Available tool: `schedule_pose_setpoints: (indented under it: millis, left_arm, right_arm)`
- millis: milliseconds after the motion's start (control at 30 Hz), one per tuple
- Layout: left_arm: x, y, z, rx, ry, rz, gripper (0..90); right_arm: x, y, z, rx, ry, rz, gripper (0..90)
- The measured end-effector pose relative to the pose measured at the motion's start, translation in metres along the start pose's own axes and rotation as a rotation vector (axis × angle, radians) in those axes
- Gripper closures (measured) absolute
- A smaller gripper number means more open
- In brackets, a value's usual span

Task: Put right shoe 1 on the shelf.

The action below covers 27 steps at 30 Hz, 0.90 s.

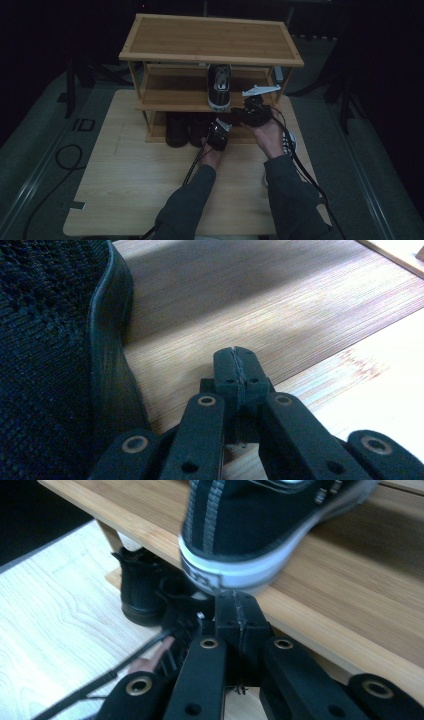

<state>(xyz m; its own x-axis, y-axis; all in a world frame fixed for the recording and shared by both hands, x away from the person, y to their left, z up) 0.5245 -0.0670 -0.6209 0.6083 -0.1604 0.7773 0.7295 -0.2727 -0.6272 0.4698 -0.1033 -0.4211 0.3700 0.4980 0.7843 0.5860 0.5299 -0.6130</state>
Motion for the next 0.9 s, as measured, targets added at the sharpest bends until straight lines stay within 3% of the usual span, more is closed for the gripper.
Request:
schedule_pose_setpoints:
  millis: [300, 533, 900]
  left_arm:
    - [0.0, 0.0, 0.0, -0.002, 0.0, -0.001, 89.8]
    - [0.0, 0.0, -0.001, -0.005, 0.008, 0.0, 89.8]
    - [0.0, 0.0, -0.001, -0.006, 0.009, 0.001, 89.8]
  right_arm:
    - [-0.024, -0.013, -0.01, -0.015, 0.012, 0.029, 90.0]
    - [-0.048, -0.013, -0.017, -0.025, 0.041, 0.081, 89.7]
    - [-0.06, -0.013, -0.02, -0.035, 0.049, 0.103, 87.7]
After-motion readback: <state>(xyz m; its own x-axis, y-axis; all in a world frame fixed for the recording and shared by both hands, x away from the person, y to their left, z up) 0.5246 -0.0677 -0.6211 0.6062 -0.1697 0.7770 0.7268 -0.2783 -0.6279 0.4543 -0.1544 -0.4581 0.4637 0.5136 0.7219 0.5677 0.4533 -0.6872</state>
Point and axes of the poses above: each handheld gripper's, and its own axes: y roughly forward along the jaws, x roughly out of its top, z roughly to its left, the point moved 10 cm from there along y, roughly forward along the jaws, and after that the axes turned 8 degrees about -y, right-handed, at the moved point
